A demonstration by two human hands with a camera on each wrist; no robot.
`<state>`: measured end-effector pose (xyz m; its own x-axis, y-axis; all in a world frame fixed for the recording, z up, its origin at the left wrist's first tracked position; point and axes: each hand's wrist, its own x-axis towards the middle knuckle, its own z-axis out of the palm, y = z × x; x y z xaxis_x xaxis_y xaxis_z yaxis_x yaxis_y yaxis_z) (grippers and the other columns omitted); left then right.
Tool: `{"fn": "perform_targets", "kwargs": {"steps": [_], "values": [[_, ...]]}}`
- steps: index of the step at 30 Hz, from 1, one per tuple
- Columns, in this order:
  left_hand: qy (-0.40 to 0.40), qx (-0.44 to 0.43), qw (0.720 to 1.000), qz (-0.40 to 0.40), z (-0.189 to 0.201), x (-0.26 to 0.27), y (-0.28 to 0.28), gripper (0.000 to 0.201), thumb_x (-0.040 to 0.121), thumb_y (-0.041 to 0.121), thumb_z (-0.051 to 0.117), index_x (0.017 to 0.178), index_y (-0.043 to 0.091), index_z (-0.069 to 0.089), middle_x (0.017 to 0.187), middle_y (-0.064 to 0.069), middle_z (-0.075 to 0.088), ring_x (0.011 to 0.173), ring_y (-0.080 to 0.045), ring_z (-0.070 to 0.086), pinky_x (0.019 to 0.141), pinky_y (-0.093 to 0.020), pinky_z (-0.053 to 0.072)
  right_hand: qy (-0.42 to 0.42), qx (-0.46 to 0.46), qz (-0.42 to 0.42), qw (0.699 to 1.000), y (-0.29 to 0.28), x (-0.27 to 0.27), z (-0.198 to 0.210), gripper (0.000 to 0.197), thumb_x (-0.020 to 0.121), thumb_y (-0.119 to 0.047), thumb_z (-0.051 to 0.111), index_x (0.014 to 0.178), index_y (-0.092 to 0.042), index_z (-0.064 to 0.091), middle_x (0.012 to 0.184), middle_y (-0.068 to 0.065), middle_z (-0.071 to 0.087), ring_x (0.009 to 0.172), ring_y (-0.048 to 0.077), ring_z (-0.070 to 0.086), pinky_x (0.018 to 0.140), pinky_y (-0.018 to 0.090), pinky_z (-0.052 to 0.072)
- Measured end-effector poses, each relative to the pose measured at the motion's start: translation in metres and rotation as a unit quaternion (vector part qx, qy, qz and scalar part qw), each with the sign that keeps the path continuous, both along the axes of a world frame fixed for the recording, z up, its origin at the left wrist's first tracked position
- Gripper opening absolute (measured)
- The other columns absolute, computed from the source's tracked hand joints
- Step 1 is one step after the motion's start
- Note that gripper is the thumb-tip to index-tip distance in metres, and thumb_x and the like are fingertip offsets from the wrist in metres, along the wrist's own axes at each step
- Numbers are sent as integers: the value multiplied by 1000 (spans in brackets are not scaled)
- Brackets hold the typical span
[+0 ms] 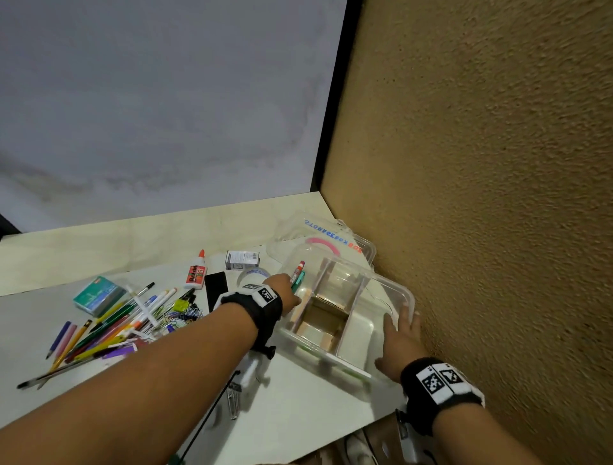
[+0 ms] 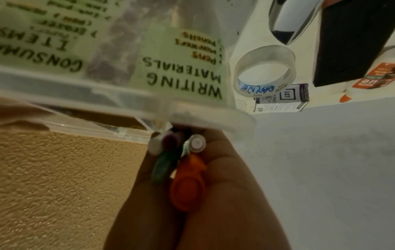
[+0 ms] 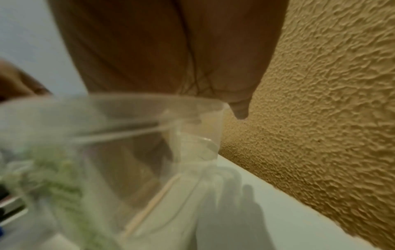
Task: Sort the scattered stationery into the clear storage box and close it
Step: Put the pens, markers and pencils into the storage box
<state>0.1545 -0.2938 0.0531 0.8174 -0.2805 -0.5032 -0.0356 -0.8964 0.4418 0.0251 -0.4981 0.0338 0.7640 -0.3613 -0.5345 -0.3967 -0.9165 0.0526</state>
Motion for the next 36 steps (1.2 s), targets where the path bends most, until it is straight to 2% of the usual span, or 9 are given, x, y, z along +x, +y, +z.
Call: {"fn": "perform_targets", "kwargs": {"steps": [7, 10, 14, 18, 21, 24, 28, 32, 36], "values": [[7, -62, 998, 15, -15, -7, 4, 68, 89, 29, 59, 147, 13, 25, 144, -11, 45, 129, -27, 48, 105, -32, 40, -118, 26, -96, 988, 12, -5, -11, 88, 85, 8, 44, 149, -5, -15, 151, 19, -33, 145, 36, -15, 118, 30, 12], [-19, -111, 993, 18, -13, -12, 16, 54, 89, 24, 58, 140, 18, 41, 139, -6, 52, 126, -21, 52, 105, -28, 40, -145, 54, -104, 983, 9, -4, -13, 85, 84, 10, 40, 147, -1, -15, 152, 18, -30, 146, 34, -9, 120, 32, 6], [-111, -158, 981, 5, -6, -18, 48, 29, 91, 11, 51, 117, 18, 63, 120, 1, 64, 113, -14, 59, 97, -22, 43, -213, 111, -145, 960, 10, -1, -9, 80, 83, 16, 37, 149, 0, -6, 155, 10, -27, 135, 30, 36, 106, 24, 37], [-162, -89, 982, -24, -7, -14, 90, 28, 92, 10, 46, 112, 16, 65, 119, -2, 60, 114, -17, 54, 97, -24, 38, -267, 187, -247, 913, 8, -5, -14, 84, 83, 13, 41, 152, -15, 2, 159, 9, 8, 133, 33, 38, 106, 37, 39], [-131, -17, 991, -3, -19, -9, 126, 28, 93, 12, 46, 114, 17, 63, 123, -3, 57, 116, -20, 52, 98, -26, 39, -262, 213, -337, 879, 5, -2, -20, 84, 83, 9, 44, 149, -28, 9, 136, 18, 47, 113, 39, 54, 96, 49, 48], [-89, 46, 995, 22, -32, -7, 157, 29, 91, 16, 49, 117, 18, 61, 127, -5, 54, 119, -22, 51, 99, -30, 40, -240, 196, -361, 879, 12, 4, -18, 80, 82, 7, 49, 147, -25, 16, 136, 19, 46, 117, 41, 51, 99, 55, 45], [-40, 115, 992, 42, -51, -14, 195, 31, 92, 18, 49, 121, 19, 58, 130, -7, 52, 121, -26, 50, 100, -34, 43, -229, -14, -125, 965, 37, 12, -11, 82, 80, -12, 63, 148, -8, 17, 154, 22, 14, 138, 43, 23, 112, 56, 23], [-9, 153, 987, 55, -69, -29, 230, 32, 91, 17, 50, 122, 18, 56, 126, -8, 52, 117, -25, 52, 98, -32, 45, -242, 86, 125, 958, 91, 18, -8, 64, 88, -43, 47, 142, -9, 39, 150, 13, 35, 141, 34, 21, 118, 45, 17], [-2, 167, 985, 51, -81, -38, 247, 37, 90, 9, 46, 124, 20, 55, 126, -6, 52, 117, -23, 51, 96, -30, 45, -166, 86, 254, 949, 133, 35, -11, 91, 73, -72, 18, 147, -20, 29, 155, 3, 24, 146, 26, 7, 121, 41, 9]]}}
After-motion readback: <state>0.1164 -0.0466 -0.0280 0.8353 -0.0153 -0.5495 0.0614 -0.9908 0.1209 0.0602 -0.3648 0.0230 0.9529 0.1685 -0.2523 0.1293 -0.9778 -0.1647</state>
